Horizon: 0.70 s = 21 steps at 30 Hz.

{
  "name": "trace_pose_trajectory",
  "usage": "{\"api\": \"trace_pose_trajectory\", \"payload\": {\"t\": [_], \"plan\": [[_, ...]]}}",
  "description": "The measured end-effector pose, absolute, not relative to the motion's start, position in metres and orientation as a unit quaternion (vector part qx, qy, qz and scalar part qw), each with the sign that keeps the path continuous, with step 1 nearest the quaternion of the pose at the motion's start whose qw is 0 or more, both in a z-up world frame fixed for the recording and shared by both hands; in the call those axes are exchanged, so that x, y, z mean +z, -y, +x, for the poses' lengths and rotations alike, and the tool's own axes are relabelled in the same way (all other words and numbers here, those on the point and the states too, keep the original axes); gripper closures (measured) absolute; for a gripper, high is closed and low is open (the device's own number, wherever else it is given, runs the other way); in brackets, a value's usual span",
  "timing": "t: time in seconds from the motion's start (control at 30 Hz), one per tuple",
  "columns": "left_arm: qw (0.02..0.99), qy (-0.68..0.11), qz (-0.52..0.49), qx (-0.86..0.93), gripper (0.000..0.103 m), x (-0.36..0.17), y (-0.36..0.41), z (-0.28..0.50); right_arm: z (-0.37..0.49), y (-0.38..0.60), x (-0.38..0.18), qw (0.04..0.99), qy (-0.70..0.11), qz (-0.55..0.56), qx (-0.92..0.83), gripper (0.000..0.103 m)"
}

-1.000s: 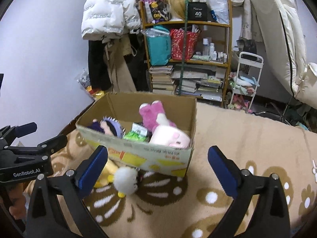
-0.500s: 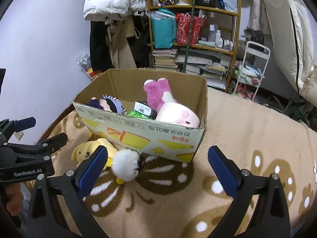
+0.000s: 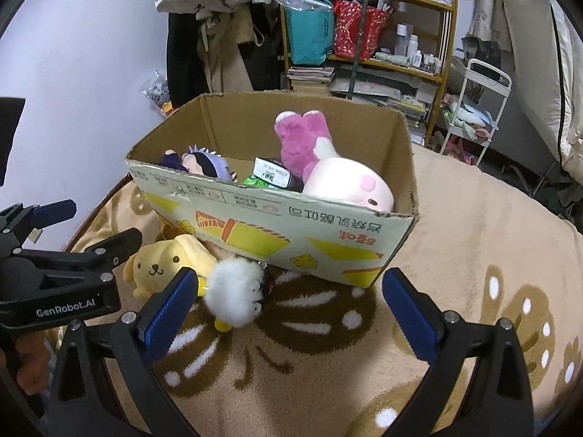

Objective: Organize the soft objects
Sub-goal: 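Move both tools back toward the yellow dog plush and white pompom, then grasp the yellow dog plush with the left tool while the right tool grasps the white pompom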

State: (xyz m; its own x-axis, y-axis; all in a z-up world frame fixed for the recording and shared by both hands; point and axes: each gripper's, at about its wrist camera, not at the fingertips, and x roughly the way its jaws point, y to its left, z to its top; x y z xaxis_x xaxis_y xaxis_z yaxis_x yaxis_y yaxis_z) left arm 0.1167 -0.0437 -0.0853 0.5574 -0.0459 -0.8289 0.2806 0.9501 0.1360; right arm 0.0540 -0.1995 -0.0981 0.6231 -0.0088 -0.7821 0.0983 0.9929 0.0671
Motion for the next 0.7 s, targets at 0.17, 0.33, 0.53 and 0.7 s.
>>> {"api": "trace_pose_trajectory", "payload": {"t": [0.17, 0.33, 0.53, 0.7], "plan": [[0.869, -0.475, 0.106, -0.093, 0.006, -0.094, 0.041, 0.126, 0.059, 0.198, -0.108, 0.892, -0.448, 0.051, -0.027, 0.000], [0.862, -0.490, 0.088, -0.097, 0.006, -0.102, 0.038, 0.133, 0.063, 0.196, -0.114, 0.888, -0.456, 0.043, -0.027, 0.000], [0.860, -0.492, 0.091, -0.100, 0.006, -0.105, 0.041, 0.136, 0.068, 0.195, -0.119, 0.884, -0.465, 0.045, -0.024, 0.000], [0.856, -0.498, 0.091, -0.102, 0.006, -0.112, 0.043, 0.138, 0.073, 0.191, -0.123, 0.881, -0.470, 0.047, -0.020, 0.000]]}}
